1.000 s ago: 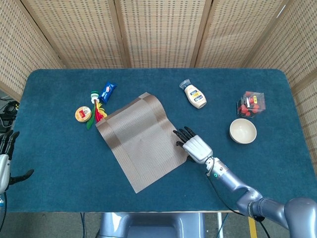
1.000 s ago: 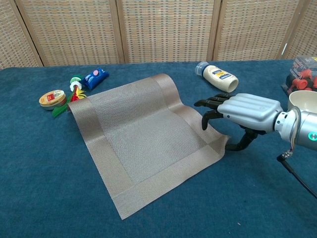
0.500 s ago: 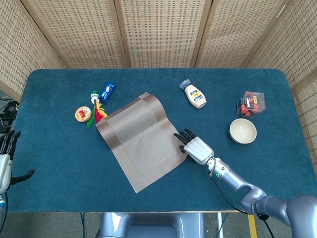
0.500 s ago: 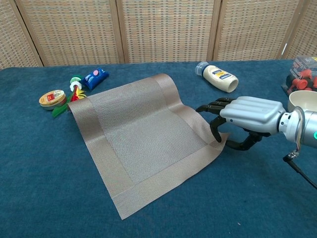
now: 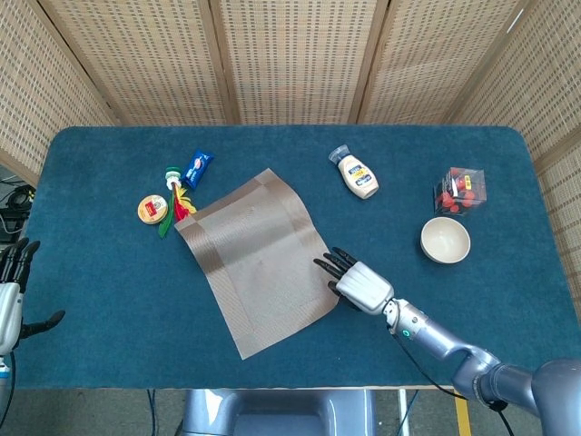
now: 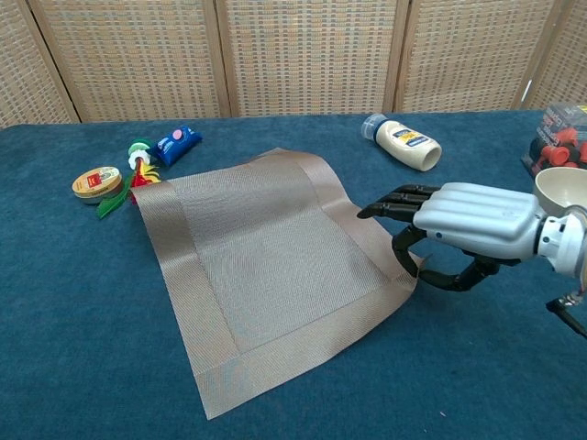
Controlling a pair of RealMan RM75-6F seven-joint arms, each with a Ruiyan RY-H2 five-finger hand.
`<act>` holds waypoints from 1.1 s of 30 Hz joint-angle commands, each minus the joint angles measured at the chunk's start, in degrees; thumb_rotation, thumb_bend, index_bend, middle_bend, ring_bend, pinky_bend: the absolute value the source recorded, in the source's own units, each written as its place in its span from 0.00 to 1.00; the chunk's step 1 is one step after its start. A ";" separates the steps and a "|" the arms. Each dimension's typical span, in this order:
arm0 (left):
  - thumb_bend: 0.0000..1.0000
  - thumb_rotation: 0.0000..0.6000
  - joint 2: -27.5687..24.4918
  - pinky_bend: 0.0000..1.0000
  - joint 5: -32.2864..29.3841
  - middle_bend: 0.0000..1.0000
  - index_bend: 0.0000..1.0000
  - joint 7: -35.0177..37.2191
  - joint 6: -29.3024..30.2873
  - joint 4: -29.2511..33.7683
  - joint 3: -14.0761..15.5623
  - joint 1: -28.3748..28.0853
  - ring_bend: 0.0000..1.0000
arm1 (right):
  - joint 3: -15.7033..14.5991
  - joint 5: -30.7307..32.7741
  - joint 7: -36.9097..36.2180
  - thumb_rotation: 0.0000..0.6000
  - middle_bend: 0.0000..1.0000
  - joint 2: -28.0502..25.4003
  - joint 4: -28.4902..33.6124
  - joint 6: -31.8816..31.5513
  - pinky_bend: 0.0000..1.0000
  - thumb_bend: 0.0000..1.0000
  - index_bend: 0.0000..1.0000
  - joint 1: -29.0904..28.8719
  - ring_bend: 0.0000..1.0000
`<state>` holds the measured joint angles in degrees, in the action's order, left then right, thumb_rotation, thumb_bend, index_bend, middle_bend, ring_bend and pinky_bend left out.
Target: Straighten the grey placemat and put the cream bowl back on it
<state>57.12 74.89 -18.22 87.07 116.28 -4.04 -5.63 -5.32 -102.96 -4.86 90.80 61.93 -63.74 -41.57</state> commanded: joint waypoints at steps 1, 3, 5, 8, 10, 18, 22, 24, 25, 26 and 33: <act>0.00 1.00 -0.13 0.00 0.44 0.00 0.00 0.25 0.14 0.07 0.13 0.17 0.00 | -3.41 -4.73 0.64 1.00 0.12 -3.50 2.76 -4.88 0.00 0.64 0.70 1.14 0.00; 0.00 1.00 -0.22 0.00 0.74 0.00 0.00 0.45 0.14 0.13 0.24 0.27 0.00 | -5.22 -7.49 2.17 1.00 0.13 -5.73 4.32 -7.51 0.00 0.64 0.70 1.76 0.00; 0.00 1.00 -0.32 0.00 1.15 0.00 0.00 0.58 0.18 0.22 0.40 0.38 0.00 | -6.94 -10.21 4.22 1.00 0.13 -8.11 5.60 -10.30 0.00 0.64 0.71 2.57 0.00; 0.00 1.00 -0.49 0.00 2.03 0.00 0.00 0.76 0.40 0.33 0.74 0.65 0.00 | -9.46 -13.55 7.45 1.00 0.14 -12.17 7.21 -14.32 0.00 0.64 0.71 4.34 0.00; 0.00 1.00 -0.51 0.00 2.50 0.00 0.00 0.82 0.54 0.41 0.89 0.79 0.00 | -10.59 -14.71 9.10 1.00 0.14 -14.44 7.59 -15.79 0.00 0.64 0.71 5.33 0.00; 0.00 1.00 -0.22 0.00 3.59 0.00 0.00 -0.01 0.57 0.84 1.22 0.92 0.00 | -10.67 -14.93 14.57 1.00 0.14 -20.46 6.76 -17.63 0.00 0.63 0.71 7.36 0.00; 0.00 1.00 0.00 0.00 3.46 0.00 0.00 -0.60 0.52 0.93 1.15 0.91 0.00 | -8.58 -15.52 18.27 1.00 0.15 -21.80 3.78 -16.19 0.00 0.61 0.71 5.45 0.00; 0.00 1.00 0.06 0.00 3.17 0.00 0.00 -0.67 0.50 0.86 1.04 0.93 0.00 | -7.60 -16.36 20.66 1.00 0.15 -22.22 1.85 -15.25 0.00 0.60 0.71 4.11 0.00; 0.00 1.00 0.07 0.00 3.04 0.00 0.00 -0.68 0.46 0.83 0.99 0.92 0.00 | -7.33 -16.60 21.23 1.00 0.16 -22.32 1.31 -14.91 0.00 0.60 0.71 3.67 0.00; 0.00 1.00 0.07 0.00 2.86 0.00 0.00 -0.67 0.40 0.80 0.91 0.90 0.00 | -6.86 -16.87 22.01 1.00 0.15 -22.48 0.43 -14.38 0.00 0.59 0.71 2.96 0.00; 0.00 1.00 0.19 0.00 2.03 0.00 0.00 -0.79 -0.25 0.52 0.54 0.60 0.00 | -4.23 -16.76 25.60 1.00 0.09 -22.91 -3.03 -9.23 0.00 0.56 0.71 -1.20 0.00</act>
<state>57.29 76.93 -18.99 86.85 116.81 -3.48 -5.01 -10.33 -119.84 19.87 68.07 59.49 -74.35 -41.64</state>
